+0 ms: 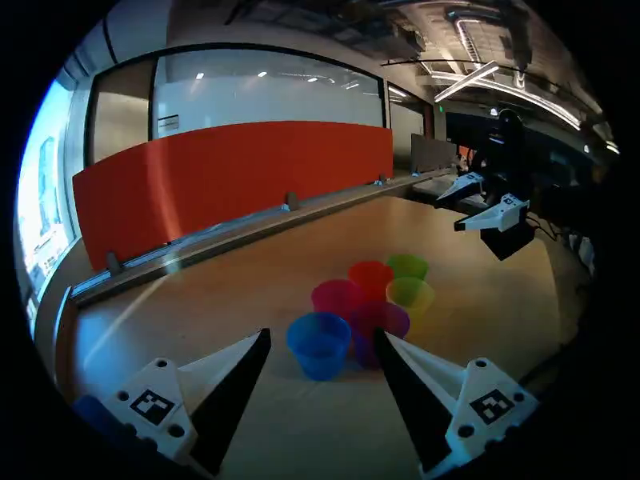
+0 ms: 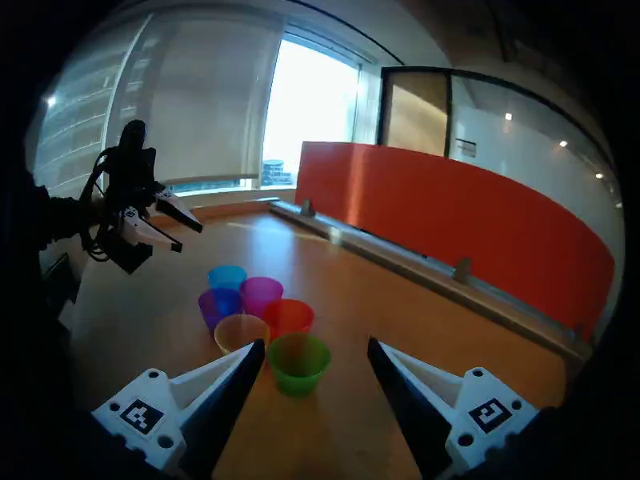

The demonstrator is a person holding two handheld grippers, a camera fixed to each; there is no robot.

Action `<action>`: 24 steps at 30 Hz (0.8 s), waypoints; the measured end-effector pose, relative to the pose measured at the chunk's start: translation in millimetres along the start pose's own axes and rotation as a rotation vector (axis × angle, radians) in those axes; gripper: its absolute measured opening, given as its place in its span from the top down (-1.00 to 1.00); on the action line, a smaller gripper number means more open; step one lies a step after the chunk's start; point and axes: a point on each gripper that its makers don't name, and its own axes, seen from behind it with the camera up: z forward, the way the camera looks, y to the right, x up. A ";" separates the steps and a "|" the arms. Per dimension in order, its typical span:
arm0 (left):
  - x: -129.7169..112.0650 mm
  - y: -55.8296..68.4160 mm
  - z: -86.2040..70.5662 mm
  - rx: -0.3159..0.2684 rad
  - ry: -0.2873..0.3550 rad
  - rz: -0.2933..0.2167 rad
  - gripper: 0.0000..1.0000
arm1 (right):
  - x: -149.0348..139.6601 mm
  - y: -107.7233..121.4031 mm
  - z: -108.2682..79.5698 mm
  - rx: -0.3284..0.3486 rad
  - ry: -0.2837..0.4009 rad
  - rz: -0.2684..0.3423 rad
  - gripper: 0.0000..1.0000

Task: Pour water

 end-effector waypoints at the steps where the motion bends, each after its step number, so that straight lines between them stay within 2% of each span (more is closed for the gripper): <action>1: -2.8 0.6 1.8 -0.004 -0.008 0.003 -0.89 | -2.1 -0.7 1.6 0.004 -0.005 0.001 -1.00; 9: -24.6 1.8 14.3 -0.023 -0.066 0.028 -0.89 | -17.6 -4.9 15.8 0.030 -0.035 0.010 -1.00; 24: -53.6 -2.8 36.7 -0.053 -0.155 0.026 -0.88 | -44.5 -11.0 37.4 0.071 -0.090 0.000 -1.00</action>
